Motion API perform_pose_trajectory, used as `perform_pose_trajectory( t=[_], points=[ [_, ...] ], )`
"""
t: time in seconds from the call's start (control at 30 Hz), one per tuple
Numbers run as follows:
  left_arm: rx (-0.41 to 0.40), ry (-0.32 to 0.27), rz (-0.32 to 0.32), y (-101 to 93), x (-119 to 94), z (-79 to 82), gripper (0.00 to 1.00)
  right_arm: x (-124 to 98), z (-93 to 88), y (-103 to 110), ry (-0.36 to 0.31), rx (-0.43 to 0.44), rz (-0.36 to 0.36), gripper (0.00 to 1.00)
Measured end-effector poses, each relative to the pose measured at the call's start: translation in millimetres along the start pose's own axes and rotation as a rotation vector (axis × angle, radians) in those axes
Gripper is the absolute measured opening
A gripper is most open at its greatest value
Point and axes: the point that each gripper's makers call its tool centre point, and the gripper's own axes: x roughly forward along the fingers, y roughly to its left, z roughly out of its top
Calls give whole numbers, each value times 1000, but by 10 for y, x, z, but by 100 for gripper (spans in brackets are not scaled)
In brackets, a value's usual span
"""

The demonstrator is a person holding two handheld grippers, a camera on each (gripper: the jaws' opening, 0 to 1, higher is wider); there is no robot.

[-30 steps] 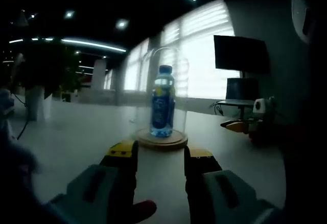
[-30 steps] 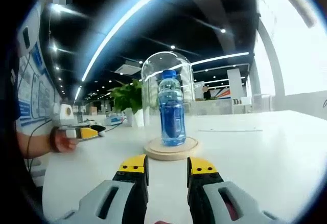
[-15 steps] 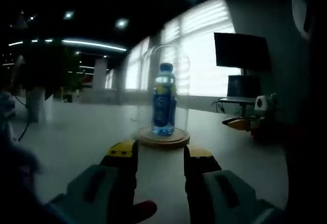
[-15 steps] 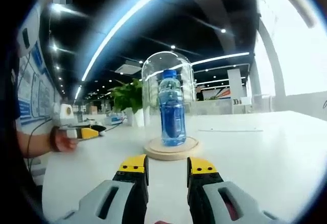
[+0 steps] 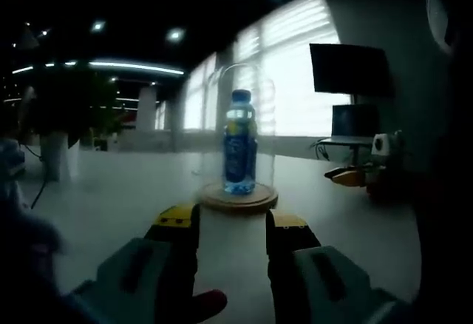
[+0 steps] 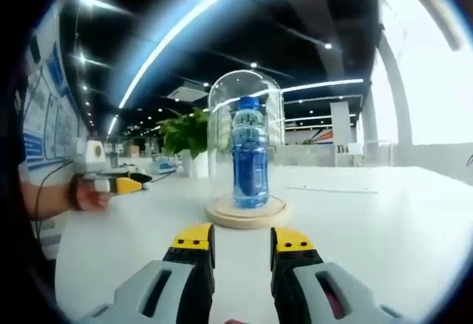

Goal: Open the cover put in the Mizone put the cover back on

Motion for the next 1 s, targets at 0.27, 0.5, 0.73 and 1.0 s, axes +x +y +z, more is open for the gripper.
perform_pose_trajectory(
  t=[0.27, 0.5, 0.73, 1.0],
  points=[
    [12, 11, 4, 7, 6, -26, 29, 7, -18, -23, 5, 23, 0, 21],
    [10, 13, 5, 13, 9, -32, 29, 10, -23, -27, 8, 24, 0, 21],
    [6, 10, 4, 14, 3, -24, 29, 10, -23, -22, 9, 22, 0, 21],
    [-1, 2, 2, 12, -9, -7, 29, 16, -26, -32, 10, 29, 1, 21]
  ],
)
